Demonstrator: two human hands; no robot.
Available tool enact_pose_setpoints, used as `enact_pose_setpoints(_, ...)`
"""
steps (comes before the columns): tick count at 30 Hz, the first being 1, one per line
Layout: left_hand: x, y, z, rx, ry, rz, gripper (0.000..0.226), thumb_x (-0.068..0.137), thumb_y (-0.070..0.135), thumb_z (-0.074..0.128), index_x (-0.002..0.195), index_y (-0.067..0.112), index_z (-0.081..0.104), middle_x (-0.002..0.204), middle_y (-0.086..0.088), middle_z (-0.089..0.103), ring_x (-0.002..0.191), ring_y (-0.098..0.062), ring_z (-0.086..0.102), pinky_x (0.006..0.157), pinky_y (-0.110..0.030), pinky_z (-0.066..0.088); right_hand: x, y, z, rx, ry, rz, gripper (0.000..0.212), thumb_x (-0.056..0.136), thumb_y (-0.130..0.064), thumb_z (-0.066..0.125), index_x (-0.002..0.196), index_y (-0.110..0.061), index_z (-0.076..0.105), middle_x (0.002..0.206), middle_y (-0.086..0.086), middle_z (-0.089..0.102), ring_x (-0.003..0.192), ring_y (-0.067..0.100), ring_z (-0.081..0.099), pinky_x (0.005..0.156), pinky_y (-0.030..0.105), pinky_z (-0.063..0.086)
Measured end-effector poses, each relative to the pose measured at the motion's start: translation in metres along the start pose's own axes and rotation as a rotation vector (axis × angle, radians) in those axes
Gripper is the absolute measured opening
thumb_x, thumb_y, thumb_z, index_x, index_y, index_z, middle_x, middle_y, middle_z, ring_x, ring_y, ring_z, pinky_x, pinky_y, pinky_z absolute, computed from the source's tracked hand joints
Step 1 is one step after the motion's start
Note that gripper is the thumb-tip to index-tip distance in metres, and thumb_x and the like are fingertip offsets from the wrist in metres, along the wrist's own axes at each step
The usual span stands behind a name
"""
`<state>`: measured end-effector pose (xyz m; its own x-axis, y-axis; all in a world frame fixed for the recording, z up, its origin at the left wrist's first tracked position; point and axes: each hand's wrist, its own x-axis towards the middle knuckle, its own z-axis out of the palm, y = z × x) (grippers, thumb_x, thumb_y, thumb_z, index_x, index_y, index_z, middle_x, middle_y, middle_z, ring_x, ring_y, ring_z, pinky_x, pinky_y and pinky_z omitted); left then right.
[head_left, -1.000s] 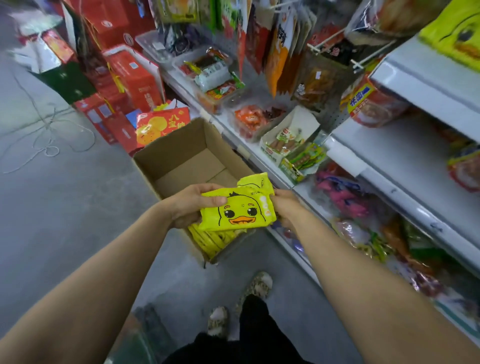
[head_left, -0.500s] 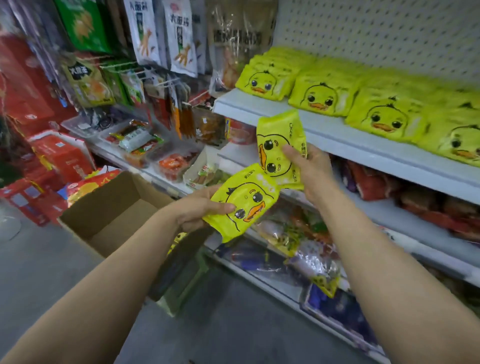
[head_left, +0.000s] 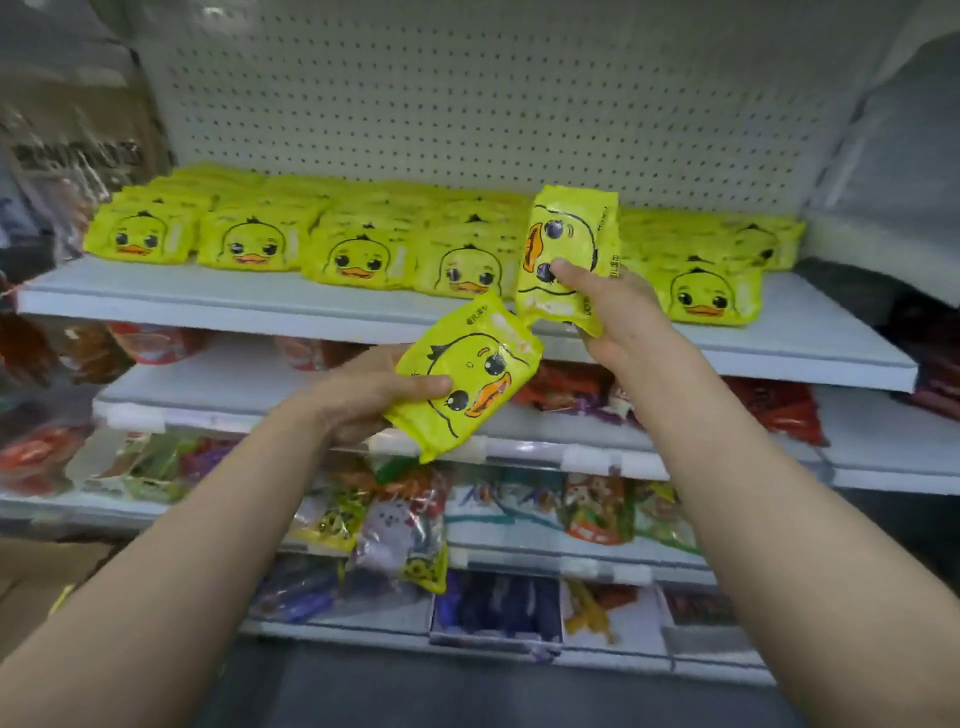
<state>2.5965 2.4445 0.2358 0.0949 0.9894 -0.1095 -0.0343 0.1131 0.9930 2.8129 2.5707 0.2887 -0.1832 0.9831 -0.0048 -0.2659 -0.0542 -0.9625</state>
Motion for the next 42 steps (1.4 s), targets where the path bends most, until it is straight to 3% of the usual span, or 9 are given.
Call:
enact_pose_setpoints(6,0.076,0.043,0.076,0.259,-0.092,0.010,0.026,0.085,0.000,0.064,0.108,0.012,0.064,0.083,-0.001,0.075,0.069,-0.016,0.071,0.052,-0.022,0.053,0.016,-0.060,-0.091,0.000,0.154,-0.111,0.043,0.081,-0.018,0.079,0.118,-0.017,0.058,0.095,-0.012,0.067,0.087,0.011,0.067,0.083,0.034,0.047)
enact_pose_setpoints(11,0.149,0.075,0.128,0.424,-0.216,0.036,0.032,0.079,0.005,0.073,0.111,0.009,0.067,0.102,-0.010,0.074,0.094,-0.028,0.071,0.084,-0.041,0.057,0.042,-0.093,-0.155,-0.027,0.146,-0.238,0.032,0.082,-0.004,0.075,0.112,-0.008,0.065,0.103,0.012,0.075,0.089,0.028,0.074,0.066,0.036,0.058)
enact_pose_setpoints(17,0.228,0.117,0.192,0.766,-0.340,0.090,0.023,0.078,0.029,0.079,0.097,0.021,0.070,0.066,0.011,0.071,0.058,-0.004,0.066,0.053,-0.012,0.040,0.079,-0.140,-0.220,-0.227,0.270,-0.334,0.031,0.077,-0.008,0.080,0.106,-0.009,0.069,0.095,0.009,0.076,0.077,0.022,0.074,0.062,0.034,0.058)
enact_pose_setpoints(20,0.271,0.126,0.220,0.971,-0.365,0.125,0.036,0.066,0.049,0.082,0.092,0.027,0.070,0.075,0.007,0.070,0.069,-0.009,0.068,0.057,-0.016,0.041,0.095,-0.155,-0.248,-0.285,0.312,-0.382,0.038,0.076,-0.010,0.082,0.111,-0.007,0.067,0.095,0.009,0.076,0.076,0.023,0.075,0.061,0.036,0.061)
enact_pose_setpoints(23,0.305,0.124,0.252,1.043,-0.376,0.147,0.028,0.073,0.038,0.081,0.094,0.023,0.070,0.080,0.008,0.069,0.072,-0.007,0.063,0.057,-0.020,0.043,0.111,-0.161,-0.278,-0.293,0.316,-0.391,0.043,0.074,-0.013,0.084,0.113,-0.009,0.066,0.100,0.008,0.076,0.087,0.028,0.074,0.075,0.047,0.060)
enact_pose_setpoints(28,0.368,0.125,0.300,1.173,-0.299,0.249,0.042,0.070,0.040,0.083,0.101,0.015,0.070,0.095,-0.003,0.071,0.092,-0.022,0.064,0.082,-0.037,0.053,0.137,-0.174,-0.320,-0.285,0.283,-0.389,0.041,0.077,-0.008,0.081,0.115,-0.010,0.065,0.103,0.006,0.076,0.091,0.025,0.074,0.079,0.044,0.060)
enact_pose_setpoints(34,0.437,0.142,0.338,1.224,-0.193,0.279,0.032,0.075,0.033,0.080,0.094,0.011,0.068,0.089,-0.005,0.065,0.086,-0.022,0.060,0.062,-0.026,0.042,0.174,-0.196,-0.365,-0.308,0.205,-0.367,0.030,0.078,-0.006,0.079,0.105,-0.014,0.067,0.100,0.006,0.076,0.088,0.023,0.074,0.069,0.034,0.060)
enact_pose_setpoints(38,0.482,0.141,0.343,1.276,-0.095,0.247,0.053,0.077,0.034,0.078,0.121,0.010,0.062,0.119,-0.006,0.060,0.111,-0.026,0.057,0.086,-0.031,0.047,0.201,-0.205,-0.389,-0.338,0.175,-0.375,0.038,0.076,-0.007,0.081,0.112,-0.008,0.067,0.100,0.007,0.076,0.086,0.023,0.075,0.066,0.032,0.059)
enact_pose_setpoints(42,0.518,0.132,0.333,1.299,-0.063,0.205,0.052,0.073,0.039,0.079,0.117,0.015,0.064,0.118,-0.004,0.061,0.109,-0.024,0.058,0.079,-0.030,0.047,0.225,-0.209,-0.406,-0.379,0.137,-0.383,0.037,0.075,-0.007,0.081,0.110,-0.010,0.068,0.099,0.005,0.076,0.085,0.022,0.075,0.068,0.033,0.059)
